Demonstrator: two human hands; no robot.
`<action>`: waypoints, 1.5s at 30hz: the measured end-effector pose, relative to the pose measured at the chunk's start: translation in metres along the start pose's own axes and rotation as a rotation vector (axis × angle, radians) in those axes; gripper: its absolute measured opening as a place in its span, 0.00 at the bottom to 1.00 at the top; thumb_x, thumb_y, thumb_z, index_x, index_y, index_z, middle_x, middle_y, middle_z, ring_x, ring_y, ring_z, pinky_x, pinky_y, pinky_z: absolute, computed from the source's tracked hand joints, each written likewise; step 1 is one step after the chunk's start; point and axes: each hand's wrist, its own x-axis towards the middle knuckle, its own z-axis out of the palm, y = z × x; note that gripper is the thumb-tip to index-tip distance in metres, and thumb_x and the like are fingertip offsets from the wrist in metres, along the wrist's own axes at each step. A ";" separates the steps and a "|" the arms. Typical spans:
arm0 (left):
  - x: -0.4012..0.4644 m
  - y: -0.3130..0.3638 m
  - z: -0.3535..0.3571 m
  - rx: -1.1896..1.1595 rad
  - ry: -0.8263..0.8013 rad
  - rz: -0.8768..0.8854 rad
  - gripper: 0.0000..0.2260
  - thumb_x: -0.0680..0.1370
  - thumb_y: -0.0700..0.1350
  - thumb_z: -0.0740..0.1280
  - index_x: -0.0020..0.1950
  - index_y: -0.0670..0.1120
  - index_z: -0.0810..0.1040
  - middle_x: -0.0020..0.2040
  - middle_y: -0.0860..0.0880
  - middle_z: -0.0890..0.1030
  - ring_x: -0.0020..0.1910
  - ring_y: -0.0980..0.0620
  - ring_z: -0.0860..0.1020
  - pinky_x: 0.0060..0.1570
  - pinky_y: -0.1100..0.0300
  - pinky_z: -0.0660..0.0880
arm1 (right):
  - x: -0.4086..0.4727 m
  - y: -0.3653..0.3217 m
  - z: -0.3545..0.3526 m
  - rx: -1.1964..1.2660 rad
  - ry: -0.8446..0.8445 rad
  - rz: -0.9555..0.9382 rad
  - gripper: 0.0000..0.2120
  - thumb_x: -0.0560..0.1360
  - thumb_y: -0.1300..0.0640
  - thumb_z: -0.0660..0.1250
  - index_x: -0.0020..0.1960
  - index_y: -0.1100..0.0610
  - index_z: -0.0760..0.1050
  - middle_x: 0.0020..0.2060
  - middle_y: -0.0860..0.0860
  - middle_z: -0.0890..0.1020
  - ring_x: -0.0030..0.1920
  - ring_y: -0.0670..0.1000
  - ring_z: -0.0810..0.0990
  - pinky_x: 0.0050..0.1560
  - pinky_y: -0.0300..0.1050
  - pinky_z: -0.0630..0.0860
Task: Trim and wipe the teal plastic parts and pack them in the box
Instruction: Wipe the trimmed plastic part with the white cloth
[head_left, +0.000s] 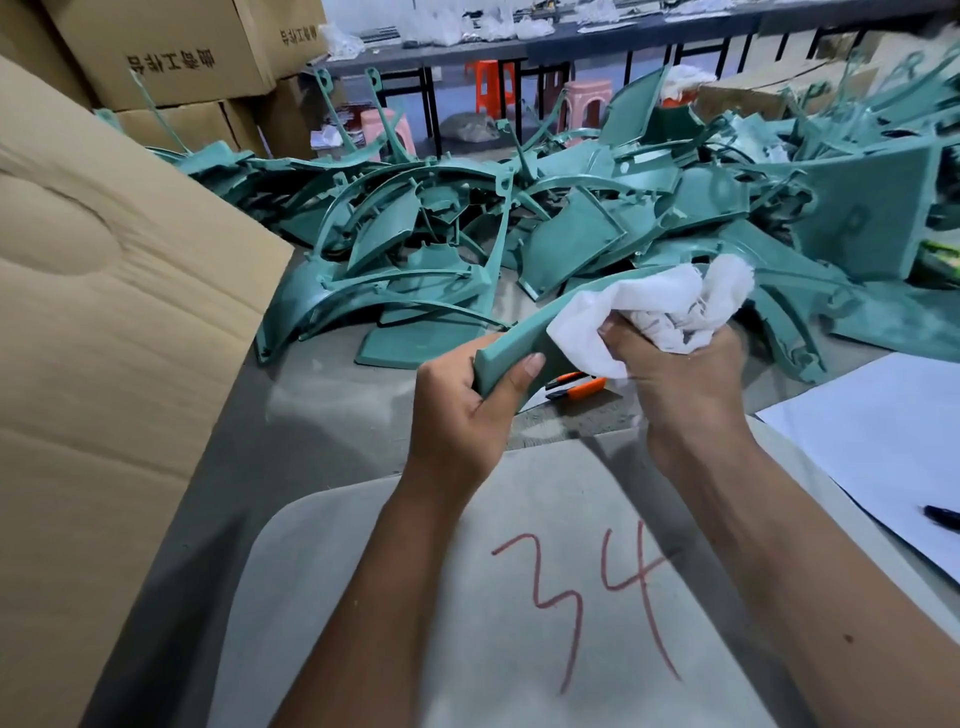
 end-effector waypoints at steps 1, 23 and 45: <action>0.001 0.001 -0.001 0.011 -0.006 -0.005 0.13 0.80 0.46 0.71 0.39 0.41 0.75 0.31 0.51 0.67 0.32 0.56 0.64 0.29 0.55 0.63 | 0.000 0.000 0.000 0.014 -0.006 -0.004 0.11 0.64 0.58 0.82 0.46 0.53 0.86 0.44 0.50 0.89 0.45 0.50 0.88 0.42 0.43 0.82; 0.008 0.006 -0.029 0.407 -0.062 0.286 0.09 0.80 0.39 0.69 0.58 0.42 0.85 0.41 0.63 0.79 0.41 0.67 0.76 0.42 0.71 0.68 | 0.012 -0.015 -0.017 0.321 0.009 0.377 0.14 0.83 0.60 0.66 0.68 0.61 0.75 0.50 0.57 0.84 0.40 0.49 0.87 0.28 0.40 0.78; 0.010 -0.001 -0.042 0.391 0.195 0.126 0.16 0.76 0.44 0.71 0.32 0.55 0.71 0.27 0.53 0.67 0.27 0.50 0.66 0.26 0.56 0.64 | 0.015 -0.016 -0.010 0.267 0.267 0.110 0.06 0.82 0.55 0.70 0.46 0.51 0.77 0.34 0.45 0.81 0.34 0.48 0.77 0.33 0.42 0.70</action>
